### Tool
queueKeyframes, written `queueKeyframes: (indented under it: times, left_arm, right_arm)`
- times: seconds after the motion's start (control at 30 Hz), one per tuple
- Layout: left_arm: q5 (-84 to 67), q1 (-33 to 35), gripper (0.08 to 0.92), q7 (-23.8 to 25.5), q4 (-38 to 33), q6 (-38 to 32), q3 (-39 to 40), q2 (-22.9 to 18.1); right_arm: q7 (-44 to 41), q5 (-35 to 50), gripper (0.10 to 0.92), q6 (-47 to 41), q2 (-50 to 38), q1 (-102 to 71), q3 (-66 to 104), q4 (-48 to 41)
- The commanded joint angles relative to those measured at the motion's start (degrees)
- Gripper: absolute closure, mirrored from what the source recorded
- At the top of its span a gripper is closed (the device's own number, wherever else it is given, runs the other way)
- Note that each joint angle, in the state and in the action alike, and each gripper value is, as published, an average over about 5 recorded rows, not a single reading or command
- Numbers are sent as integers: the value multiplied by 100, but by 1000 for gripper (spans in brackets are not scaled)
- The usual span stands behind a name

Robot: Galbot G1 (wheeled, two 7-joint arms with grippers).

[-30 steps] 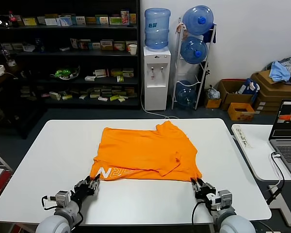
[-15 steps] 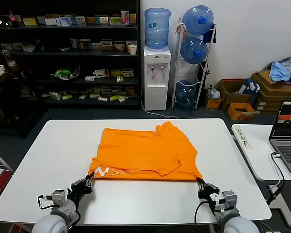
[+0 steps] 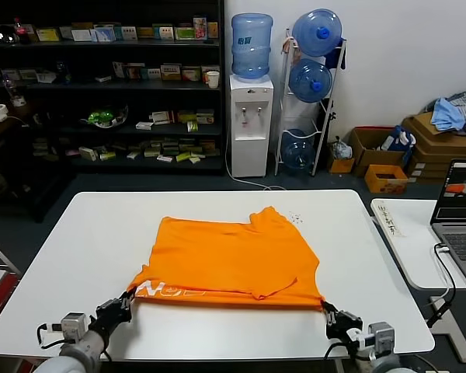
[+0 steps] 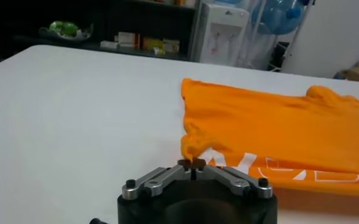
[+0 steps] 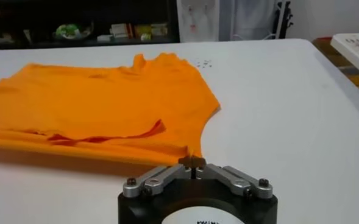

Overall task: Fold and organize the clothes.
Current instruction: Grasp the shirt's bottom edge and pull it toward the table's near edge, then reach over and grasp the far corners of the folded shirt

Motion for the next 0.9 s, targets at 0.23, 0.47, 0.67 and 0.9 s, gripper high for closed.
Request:
queueKeyframes:
  times: [0.23,0.47,0.67,0.9]
  left_arm:
    - [-570,1356,887,-632,-1021,372,-251,141]
    - [-572,1128,708,-695,-1157,407,-280,178]
    - [-417,160,535,-388,-1082,46,-272,287]
    - [-128,-2260,327,67,364,-584,733,-43]
  right_arm:
    - [504,135,870,-189,-273,-933,108,680]
    - [477,47,680,94,-300,-547,222,835]
    - [300,161,507,464,-47,1619,-83,155]
    - [383,305,308,414,782,4486,-1400,-1616]
